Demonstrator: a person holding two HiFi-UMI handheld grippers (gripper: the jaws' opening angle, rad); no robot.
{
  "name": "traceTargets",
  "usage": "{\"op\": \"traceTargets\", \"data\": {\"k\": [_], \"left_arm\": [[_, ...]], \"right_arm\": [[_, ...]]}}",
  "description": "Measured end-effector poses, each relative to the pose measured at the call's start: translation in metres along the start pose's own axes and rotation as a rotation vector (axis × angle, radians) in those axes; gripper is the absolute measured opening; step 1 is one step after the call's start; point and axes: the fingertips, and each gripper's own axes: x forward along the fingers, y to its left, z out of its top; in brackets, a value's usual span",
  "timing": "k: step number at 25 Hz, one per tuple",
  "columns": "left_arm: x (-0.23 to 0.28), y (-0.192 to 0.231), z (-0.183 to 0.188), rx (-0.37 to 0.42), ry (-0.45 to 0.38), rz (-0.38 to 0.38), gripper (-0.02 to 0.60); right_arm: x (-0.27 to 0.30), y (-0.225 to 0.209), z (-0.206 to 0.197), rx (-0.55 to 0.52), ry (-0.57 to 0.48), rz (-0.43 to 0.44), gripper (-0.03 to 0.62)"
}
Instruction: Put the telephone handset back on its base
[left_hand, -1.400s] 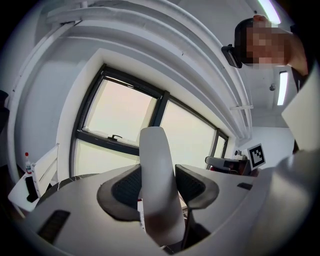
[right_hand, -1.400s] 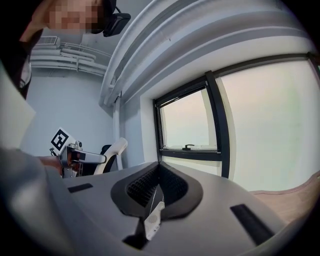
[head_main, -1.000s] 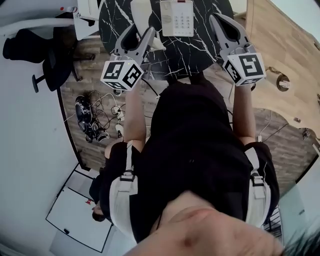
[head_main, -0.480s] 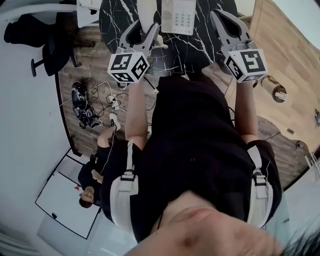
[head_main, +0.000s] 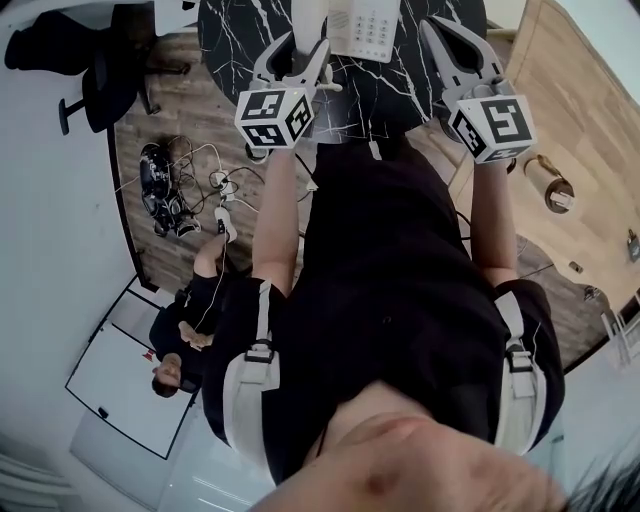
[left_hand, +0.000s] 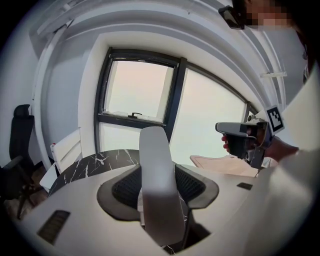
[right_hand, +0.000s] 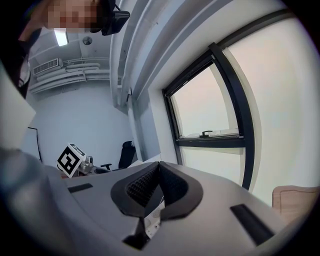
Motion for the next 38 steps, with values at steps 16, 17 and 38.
{"op": "traceTargets", "data": {"k": [16, 17, 38], "left_arm": [[0.054, 0.027, -0.047, -0.014, 0.132, 0.007, 0.224], [0.059, 0.028, -0.050, -0.017, 0.139, 0.006, 0.224], [0.134, 0.054, -0.116, -0.034, 0.290, 0.057, 0.224]], "right_arm": [[0.018, 0.000, -0.024, 0.016, 0.084, -0.048, 0.029], [0.019, -0.001, -0.026, 0.015, 0.090, -0.051, 0.029], [0.021, -0.020, -0.057, 0.040, 0.185, -0.134, 0.029]]}}
